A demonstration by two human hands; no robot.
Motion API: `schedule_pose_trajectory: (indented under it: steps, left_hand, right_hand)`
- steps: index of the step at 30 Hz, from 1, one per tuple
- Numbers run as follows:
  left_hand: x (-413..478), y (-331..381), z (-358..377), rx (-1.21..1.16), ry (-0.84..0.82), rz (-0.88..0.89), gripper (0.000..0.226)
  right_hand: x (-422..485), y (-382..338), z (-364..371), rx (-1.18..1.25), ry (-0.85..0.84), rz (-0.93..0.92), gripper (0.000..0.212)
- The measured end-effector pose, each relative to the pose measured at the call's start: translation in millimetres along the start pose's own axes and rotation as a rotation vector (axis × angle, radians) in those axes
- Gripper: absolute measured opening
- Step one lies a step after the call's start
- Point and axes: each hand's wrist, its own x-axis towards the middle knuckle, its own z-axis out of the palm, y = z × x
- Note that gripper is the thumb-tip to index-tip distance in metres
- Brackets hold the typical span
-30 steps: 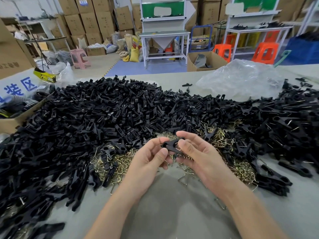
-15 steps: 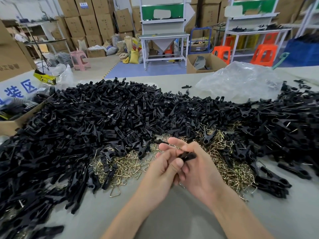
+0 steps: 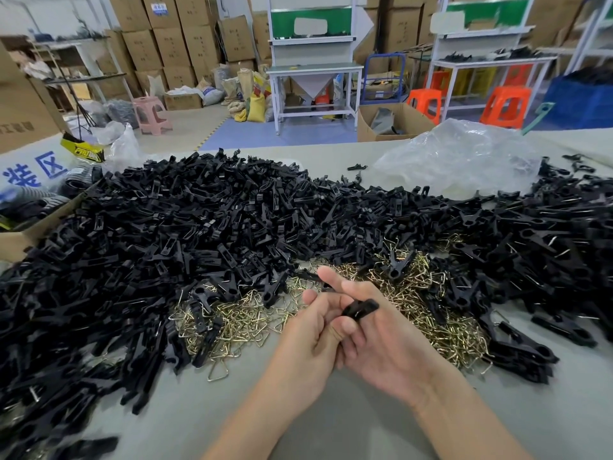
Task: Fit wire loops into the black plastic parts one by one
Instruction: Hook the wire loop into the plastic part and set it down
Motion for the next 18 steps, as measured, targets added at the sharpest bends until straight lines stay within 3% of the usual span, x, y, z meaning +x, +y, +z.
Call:
schedule_pose_trajectory:
  steps: [4,7,13,16,18]
  left_hand:
    - [2,-3,0,0.092,-0.001,0.026,0.032]
    - [5,-6,-3,0.148,-0.033,0.001,0.049]
    - [9,-2,-5,-0.024,0.039,0.021,0.032]
    - [10,-4,-10,-0.096,0.089,0.008,0.030]
    - [10,-5,-13,-0.135,0.115,-0.007,0.031]
  right_hand:
    - [1,1,-3,0.099,-0.036,0.000,0.060]
    - [1,3,-2,0.144,-0.027,-0.014,0.054]
    - [9,5,4,0.067,0.064,-0.051,0.049]
    - [11,4,7,0.030,0.084,-0.159,0.065]
    - [9,5,7,-0.125,0.103,-0.254,0.055]
